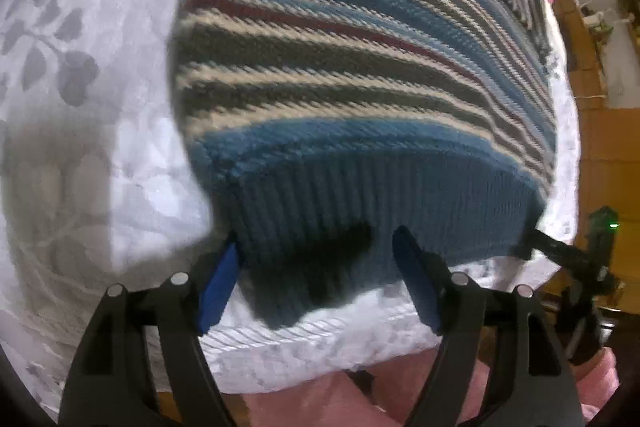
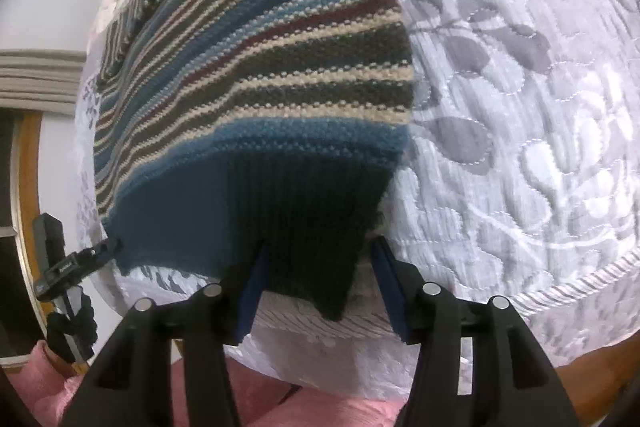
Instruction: Fold small clothes
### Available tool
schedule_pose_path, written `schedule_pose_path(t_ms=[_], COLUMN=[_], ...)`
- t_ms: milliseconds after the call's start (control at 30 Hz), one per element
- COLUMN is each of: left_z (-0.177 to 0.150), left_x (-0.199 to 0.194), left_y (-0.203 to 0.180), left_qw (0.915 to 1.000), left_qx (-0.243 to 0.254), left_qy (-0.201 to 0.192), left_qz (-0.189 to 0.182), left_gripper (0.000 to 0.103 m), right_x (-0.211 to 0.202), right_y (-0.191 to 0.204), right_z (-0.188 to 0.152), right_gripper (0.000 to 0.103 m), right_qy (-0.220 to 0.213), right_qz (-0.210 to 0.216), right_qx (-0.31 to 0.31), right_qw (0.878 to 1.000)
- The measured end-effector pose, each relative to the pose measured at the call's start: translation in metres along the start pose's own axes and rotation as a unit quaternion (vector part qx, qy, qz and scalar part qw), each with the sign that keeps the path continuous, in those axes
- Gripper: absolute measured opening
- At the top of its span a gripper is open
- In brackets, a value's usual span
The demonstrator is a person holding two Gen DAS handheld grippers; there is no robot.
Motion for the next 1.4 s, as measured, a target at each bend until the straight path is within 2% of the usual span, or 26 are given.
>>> schedule_pose_path(t_ms=[233, 267, 300, 333, 367, 400, 500, 600, 833, 1000, 1167, 1400], left_z=[-0.012, -0.012, -0.013, -0.012, -0.013, -0.014, -0.013, -0.013, -0.001, 0.033, 0.078, 0.130], left_x=[0.007, 0.007, 0.004, 0.003, 0.002, -0.001, -0.003, -0.012, -0.046, -0.081, -0.089, -0.059], left_y=[0.000, 0.001, 0.001, -0.003, -0.004, -0.001, -0.006, -0.005, -0.013, -0.015, -0.018, -0.011], left_qw=[0.9993, 0.9992, 0.9991, 0.9989, 0.9988, 0.9989, 0.9989, 0.9976, 0.9938, 0.9891, 0.9878, 0.9892], left_qx=[-0.019, -0.021, -0.024, -0.026, -0.027, -0.025, -0.027, -0.045, -0.058, -0.066, -0.067, -0.084], left_qy=[0.024, 0.025, 0.026, 0.027, 0.030, 0.029, 0.026, 0.018, -0.023, -0.071, -0.094, -0.090], left_qz=[-0.022, -0.023, -0.024, -0.027, -0.029, -0.027, -0.028, -0.049, -0.092, -0.111, -0.104, -0.079], left_gripper=[0.071, 0.071, 0.064, 0.046, 0.039, 0.030, 0.023, 0.015, 0.013, 0.010, 0.010, 0.010], right_x=[0.004, 0.004, 0.004, 0.004, 0.003, 0.002, -0.004, -0.012, -0.044, -0.071, -0.078, -0.047], right_y=[-0.004, -0.003, -0.002, 0.003, 0.007, 0.009, 0.014, 0.018, 0.026, 0.032, 0.048, 0.048], right_z=[-0.002, -0.002, -0.001, -0.002, -0.003, -0.003, -0.001, 0.002, 0.018, 0.050, 0.099, 0.166], right_gripper=[0.053, 0.049, 0.037, 0.029, 0.019, 0.017, 0.013, 0.011, 0.010, 0.010, 0.010, 0.010], right_qy=[0.000, 0.000, 0.001, 0.006, 0.008, 0.008, 0.006, -0.001, -0.037, -0.070, -0.077, -0.058], right_qz=[0.009, 0.009, 0.009, 0.018, 0.023, 0.021, 0.020, 0.043, 0.134, 0.189, 0.191, 0.169], right_qx=[0.009, 0.012, 0.010, 0.000, -0.005, -0.010, -0.020, -0.010, 0.033, 0.063, 0.051, 0.072], right_qw=[1.000, 1.000, 1.000, 1.000, 1.000, 1.000, 1.000, 0.999, 0.990, 0.977, 0.977, 0.981])
Point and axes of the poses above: each gripper's, at about its wrist camera, not at the fingertips, and x roughly the way its jaws point, y to its left, z to its top, the point moved 10 cm from there along x, roughly the way its jaws point, and after that the axes turned 4 degrees about z, right-handed, at the moved point
